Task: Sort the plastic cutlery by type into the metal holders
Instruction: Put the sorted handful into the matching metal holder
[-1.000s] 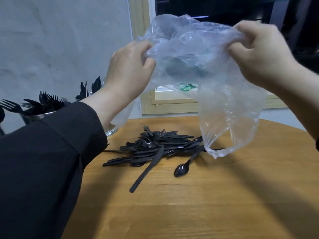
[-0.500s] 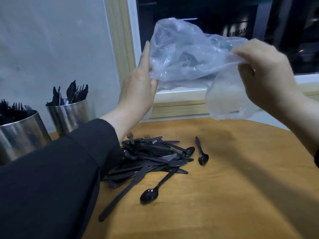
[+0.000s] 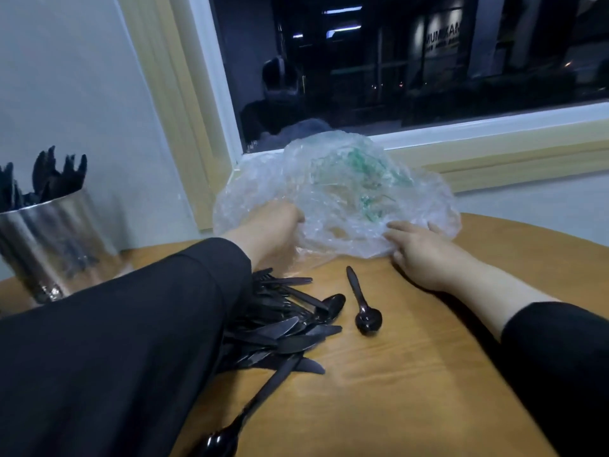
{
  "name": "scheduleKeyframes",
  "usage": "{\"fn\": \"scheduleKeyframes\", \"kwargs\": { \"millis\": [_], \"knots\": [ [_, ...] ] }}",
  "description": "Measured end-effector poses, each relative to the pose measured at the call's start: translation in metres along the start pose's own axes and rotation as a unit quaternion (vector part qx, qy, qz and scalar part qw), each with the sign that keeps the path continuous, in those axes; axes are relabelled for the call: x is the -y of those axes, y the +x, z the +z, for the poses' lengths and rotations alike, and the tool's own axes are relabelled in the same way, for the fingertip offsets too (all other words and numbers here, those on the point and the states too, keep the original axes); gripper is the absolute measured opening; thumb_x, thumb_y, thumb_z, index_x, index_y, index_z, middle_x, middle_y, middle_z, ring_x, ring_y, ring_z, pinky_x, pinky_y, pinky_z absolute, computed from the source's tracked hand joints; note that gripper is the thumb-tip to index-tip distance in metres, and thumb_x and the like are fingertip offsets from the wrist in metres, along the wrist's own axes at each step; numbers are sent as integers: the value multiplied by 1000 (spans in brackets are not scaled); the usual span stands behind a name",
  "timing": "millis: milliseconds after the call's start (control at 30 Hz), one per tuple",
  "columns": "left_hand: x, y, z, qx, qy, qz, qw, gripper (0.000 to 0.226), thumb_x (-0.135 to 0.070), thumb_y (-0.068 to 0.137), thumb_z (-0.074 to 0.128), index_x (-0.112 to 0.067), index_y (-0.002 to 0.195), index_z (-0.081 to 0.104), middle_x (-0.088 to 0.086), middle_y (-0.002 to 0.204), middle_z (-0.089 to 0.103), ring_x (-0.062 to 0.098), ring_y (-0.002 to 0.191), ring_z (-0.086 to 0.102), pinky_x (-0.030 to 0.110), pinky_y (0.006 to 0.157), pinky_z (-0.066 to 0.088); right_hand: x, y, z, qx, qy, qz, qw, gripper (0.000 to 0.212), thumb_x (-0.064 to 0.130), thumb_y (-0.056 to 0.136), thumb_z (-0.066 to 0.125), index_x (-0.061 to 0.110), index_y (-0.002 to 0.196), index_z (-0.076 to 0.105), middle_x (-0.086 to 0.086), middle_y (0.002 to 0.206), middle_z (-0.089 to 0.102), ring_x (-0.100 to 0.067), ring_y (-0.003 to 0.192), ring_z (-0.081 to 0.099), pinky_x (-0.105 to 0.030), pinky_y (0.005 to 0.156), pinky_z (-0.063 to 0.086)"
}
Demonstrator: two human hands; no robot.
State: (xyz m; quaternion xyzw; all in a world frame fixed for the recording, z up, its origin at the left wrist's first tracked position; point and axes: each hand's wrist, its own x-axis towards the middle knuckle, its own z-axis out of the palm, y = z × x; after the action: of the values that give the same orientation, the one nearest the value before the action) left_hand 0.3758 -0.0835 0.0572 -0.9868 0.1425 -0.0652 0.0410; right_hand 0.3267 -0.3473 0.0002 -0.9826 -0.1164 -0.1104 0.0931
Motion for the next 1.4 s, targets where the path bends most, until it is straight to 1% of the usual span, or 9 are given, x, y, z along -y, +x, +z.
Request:
{"fn": "scheduleKeyframes", "kwargs": {
  "millis": [133,300,400,500,667,867,1100,1267,1400],
  "knots": [
    [-4,2,12,133,-39,2,990,67,0,99,50,-24,159,32,9,154,50,30,127,58,41,102,51,1,6,2,22,15,24,999,55,50,99,44,22,146,47,2,162,30,-17,150,24,-54,123,0],
    [-1,-34,-10,-90,-144,11,985,43,-7,101,44,-19,140,56,2,162,35,25,141,43,33,112,35,8,-6,-3,-104,24,-11,994,74,79,87,29,29,133,59,6,151,45,-14,145,32,-58,121,3],
    [2,-81,-25,-175,-185,16,967,36,-10,99,48,-19,131,61,-2,152,44,20,136,46,33,107,36,26,-17,-11,-208,6,-39,977,54,66,92,42,24,117,66,0,136,54,-22,134,44,-56,118,14],
    [13,-146,-27,-193,-175,22,965,29,-20,101,52,-22,128,63,-6,137,55,18,125,52,37,103,43,51,-42,-22,-254,17,-99,962,45,58,93,48,20,109,67,-1,115,60,-27,112,55,-48,97,36],
    [28,-243,-13,-200,-164,27,966,26,-33,101,52,-27,123,66,-15,122,62,10,114,56,37,98,46,96,-94,-24,-111,33,-42,992,47,67,91,44,27,113,57,9,91,54,-22,89,59,-35,67,41],
    [51,-265,2,-282,-268,-49,920,19,-27,102,55,-24,112,72,-16,109,67,6,103,59,20,86,39,106,-113,-7,-78,27,32,996,30,42,96,61,19,115,62,-5,110,63,-30,101,60,-31,70,36],
    [55,-264,7,-298,-320,-54,898,19,-26,103,54,-25,109,72,-11,104,69,8,96,61,27,85,48,97,-116,-12,-110,19,37,993,22,21,92,65,13,111,72,-15,107,72,-36,98,64,-35,76,46],
    [49,-267,9,-330,-299,20,895,33,-25,102,55,-20,133,64,-10,118,64,4,109,57,25,98,47,117,-126,-39,-270,181,-34,945,14,6,92,66,12,101,75,-2,94,70,-12,84,62,-11,72,39],
    [41,-262,8,-345,-141,108,922,59,-40,100,55,-17,153,44,3,149,51,16,136,42,37,116,30,170,-136,-52,-203,422,-63,881,18,7,92,68,22,86,76,10,71,72,-1,66,62,-11,69,45]
  ]
}}
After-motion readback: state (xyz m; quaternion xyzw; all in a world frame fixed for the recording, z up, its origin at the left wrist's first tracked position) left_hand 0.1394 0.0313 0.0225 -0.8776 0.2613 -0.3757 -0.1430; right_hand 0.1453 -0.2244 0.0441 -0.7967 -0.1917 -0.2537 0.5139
